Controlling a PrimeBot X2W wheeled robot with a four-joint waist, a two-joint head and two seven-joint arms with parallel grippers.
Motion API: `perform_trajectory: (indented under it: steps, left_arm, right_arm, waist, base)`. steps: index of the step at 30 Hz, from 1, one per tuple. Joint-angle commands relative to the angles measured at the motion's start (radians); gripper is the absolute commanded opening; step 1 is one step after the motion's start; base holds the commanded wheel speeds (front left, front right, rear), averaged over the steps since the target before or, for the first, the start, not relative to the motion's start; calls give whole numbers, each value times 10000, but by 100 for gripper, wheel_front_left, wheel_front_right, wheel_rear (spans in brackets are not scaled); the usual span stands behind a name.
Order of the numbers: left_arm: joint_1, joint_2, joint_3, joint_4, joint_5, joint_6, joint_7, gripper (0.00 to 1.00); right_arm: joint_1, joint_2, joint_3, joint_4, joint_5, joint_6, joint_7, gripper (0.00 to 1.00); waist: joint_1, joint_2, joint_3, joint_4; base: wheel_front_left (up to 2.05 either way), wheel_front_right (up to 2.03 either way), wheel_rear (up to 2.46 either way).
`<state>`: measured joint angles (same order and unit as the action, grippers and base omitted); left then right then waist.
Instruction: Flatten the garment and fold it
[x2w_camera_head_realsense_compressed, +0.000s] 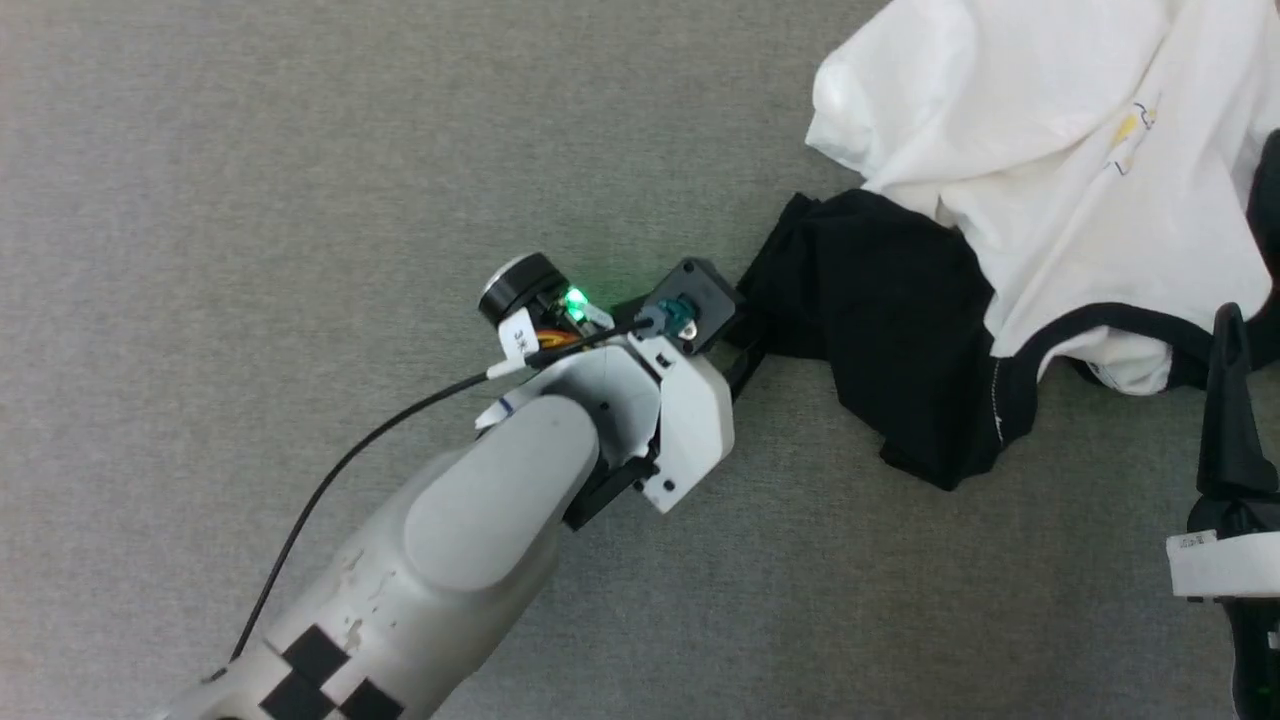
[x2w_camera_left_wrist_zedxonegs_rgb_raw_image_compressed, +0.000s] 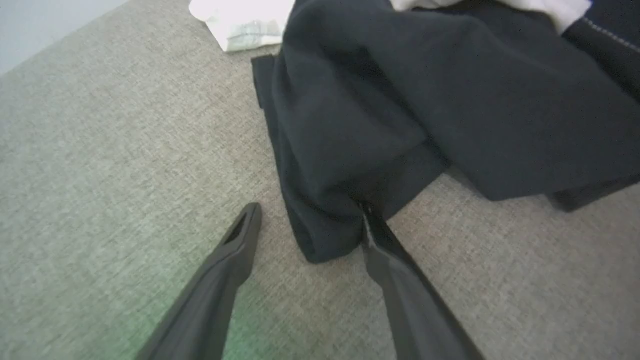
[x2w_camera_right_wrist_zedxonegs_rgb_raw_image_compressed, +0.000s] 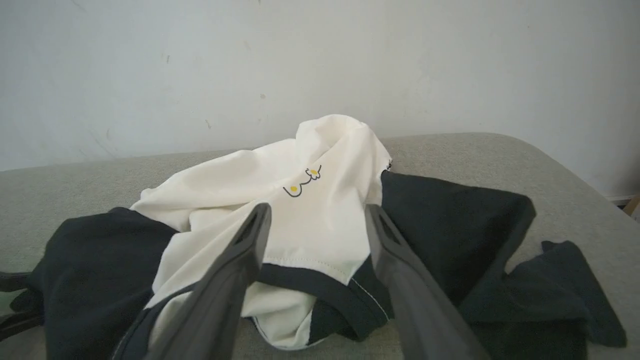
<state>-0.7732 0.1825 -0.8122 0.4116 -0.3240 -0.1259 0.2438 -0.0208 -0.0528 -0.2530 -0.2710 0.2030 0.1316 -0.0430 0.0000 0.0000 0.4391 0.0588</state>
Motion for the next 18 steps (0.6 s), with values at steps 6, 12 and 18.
perform_trajectory:
  steps: [6, 12, 18]
  left_arm:
    - [-277, -244, -701, 894, -583, -47, -541, 0]
    - [-303, -87, -476, 609, -942, 19, -1340, 0]
    - [737, 985, 523, -1271, -1455, 898, -1844, 0]
  right_arm:
    - [-157, 26, -27, 189, 137, -9, -24, 100]
    - [-14, 26, -136, 411, 201, -9, -25, 100]
    - [213, 26, -83, 565, 275, -9, 52, 100]
  waist:
    - [0, 0, 121, -209]
    - [0, 0, -471, 146]
    - [0, 0, -1244, 619]
  base:
    - [0, 0, 0]
    - [0, 0, 0]
    - [0, 0, 0]
